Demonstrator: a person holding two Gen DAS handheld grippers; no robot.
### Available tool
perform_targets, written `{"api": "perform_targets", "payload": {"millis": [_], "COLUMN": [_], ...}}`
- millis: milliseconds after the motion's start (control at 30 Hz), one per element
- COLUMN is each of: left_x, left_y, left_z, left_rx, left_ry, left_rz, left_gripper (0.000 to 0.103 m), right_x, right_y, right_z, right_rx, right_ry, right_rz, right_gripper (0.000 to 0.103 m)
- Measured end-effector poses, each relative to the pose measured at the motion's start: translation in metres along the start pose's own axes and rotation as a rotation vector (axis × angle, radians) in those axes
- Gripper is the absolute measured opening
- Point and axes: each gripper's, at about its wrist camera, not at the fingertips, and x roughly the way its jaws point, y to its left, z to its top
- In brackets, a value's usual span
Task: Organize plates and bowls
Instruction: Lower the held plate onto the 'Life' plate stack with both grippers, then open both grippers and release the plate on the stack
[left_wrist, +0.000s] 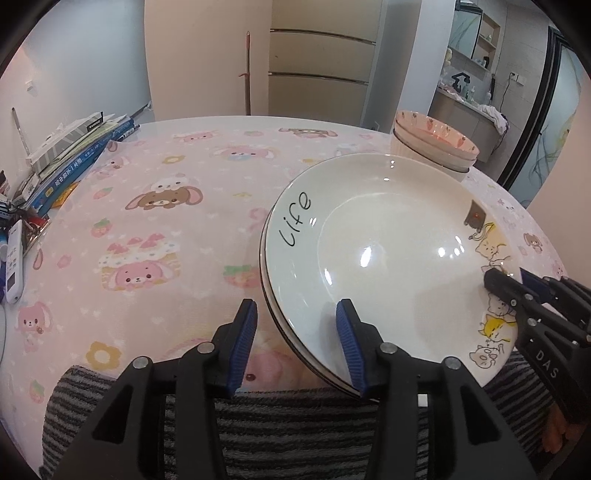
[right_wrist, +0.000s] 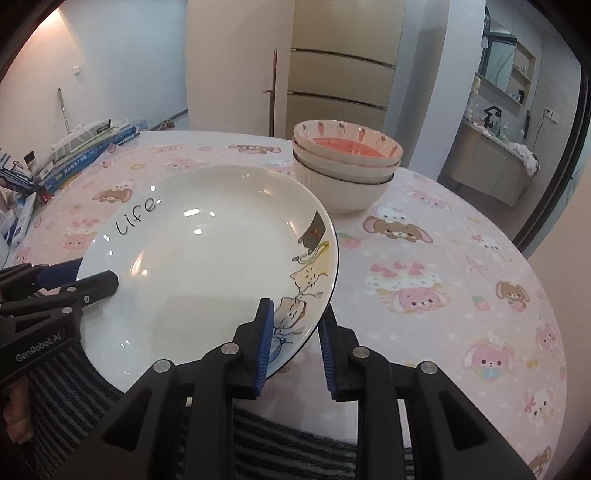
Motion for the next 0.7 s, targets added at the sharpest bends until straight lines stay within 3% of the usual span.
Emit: {"api": "perform_targets", "payload": {"millis": [200, 400, 633, 700], "left_x": [0.0, 0.001, 0.0, -0.002], "left_y": [0.001, -0.001, -0.002, -0.003], "left_z": [0.0, -0.001, -0.001, -0.001], "left_rx": [0.0, 0.009, 0.017, 0.018], "left_ry": [0.002, 0.005, -0.002, -0.01], "left_rz": [-0.008, -0.004, -0.004, -0.005], "left_gripper": [0.043, 0.058, 0.069, 0.074], "right_x": [0.001, -0.001, -0.001, -0.001], "right_y": [0.005, 0.017, 0.012, 0.013], "right_z": [-0.001, -0.005, -0.003, -0.003], "right_rx": [-0.018, -0.071, -0.056, -0.061], "right_ry": [0.001, -0.03, -0.024, -0.022], "right_rz": [-0.03, -0.111, -0.088, -0.079], "right_gripper": [0.026, 0.028, 0.029, 0.034]}}
